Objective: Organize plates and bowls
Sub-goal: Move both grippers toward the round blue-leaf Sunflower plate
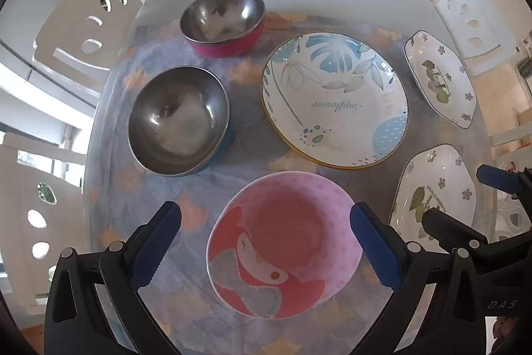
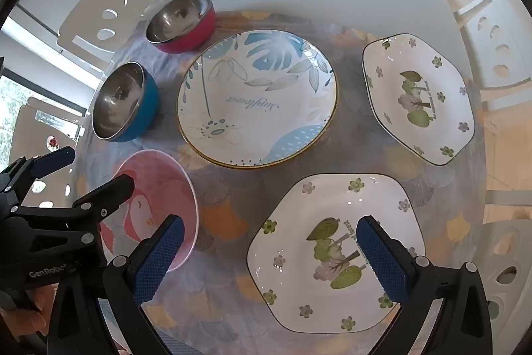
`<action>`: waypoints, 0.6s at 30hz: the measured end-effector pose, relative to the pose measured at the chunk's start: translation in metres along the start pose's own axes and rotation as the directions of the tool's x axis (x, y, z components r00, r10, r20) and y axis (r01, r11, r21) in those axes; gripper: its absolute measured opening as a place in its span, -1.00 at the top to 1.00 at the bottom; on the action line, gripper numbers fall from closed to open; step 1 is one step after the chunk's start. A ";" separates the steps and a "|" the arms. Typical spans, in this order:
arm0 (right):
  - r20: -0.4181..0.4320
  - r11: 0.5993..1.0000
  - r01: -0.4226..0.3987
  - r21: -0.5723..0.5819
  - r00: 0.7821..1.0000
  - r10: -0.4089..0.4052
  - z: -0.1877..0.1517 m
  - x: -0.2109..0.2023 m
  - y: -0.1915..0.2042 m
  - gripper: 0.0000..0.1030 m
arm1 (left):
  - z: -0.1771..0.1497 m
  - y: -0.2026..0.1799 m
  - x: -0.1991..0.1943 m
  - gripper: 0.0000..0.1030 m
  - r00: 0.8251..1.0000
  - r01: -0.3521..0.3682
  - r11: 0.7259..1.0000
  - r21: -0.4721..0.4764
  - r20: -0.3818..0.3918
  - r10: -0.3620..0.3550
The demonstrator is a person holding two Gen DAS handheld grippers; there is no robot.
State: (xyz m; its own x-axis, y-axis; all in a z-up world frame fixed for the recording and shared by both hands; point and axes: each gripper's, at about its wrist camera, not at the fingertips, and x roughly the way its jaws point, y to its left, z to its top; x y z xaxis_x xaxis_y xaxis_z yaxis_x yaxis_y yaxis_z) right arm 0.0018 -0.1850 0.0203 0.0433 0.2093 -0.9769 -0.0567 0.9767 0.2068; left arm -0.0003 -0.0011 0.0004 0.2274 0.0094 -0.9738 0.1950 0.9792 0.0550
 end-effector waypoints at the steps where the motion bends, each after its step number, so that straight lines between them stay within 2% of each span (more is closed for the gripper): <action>1: -0.005 1.000 0.001 0.001 1.000 -0.001 0.000 0.000 0.000 -1.00 | 0.000 -0.001 0.000 -0.97 1.000 -0.006 1.000 0.002 0.002 0.006; 6: -0.006 1.000 -0.006 -0.001 1.000 0.006 0.003 -0.003 0.001 -1.00 | -0.001 0.004 -0.004 -0.97 0.999 0.032 0.999 -0.007 0.011 -0.032; 18: -0.008 1.000 0.003 -0.006 1.000 -0.003 0.000 -0.003 0.000 -1.00 | 0.001 0.004 -0.004 -0.97 0.999 0.036 0.999 -0.007 0.003 -0.036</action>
State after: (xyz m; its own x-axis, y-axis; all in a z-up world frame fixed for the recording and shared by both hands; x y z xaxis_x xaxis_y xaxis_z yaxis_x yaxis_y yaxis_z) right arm 0.0013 -0.1859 0.0236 0.0359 0.2057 -0.9780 -0.0630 0.9771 0.2032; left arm 0.0001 0.0022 0.0048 0.2227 -0.0262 -0.9745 0.1960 0.9804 0.0184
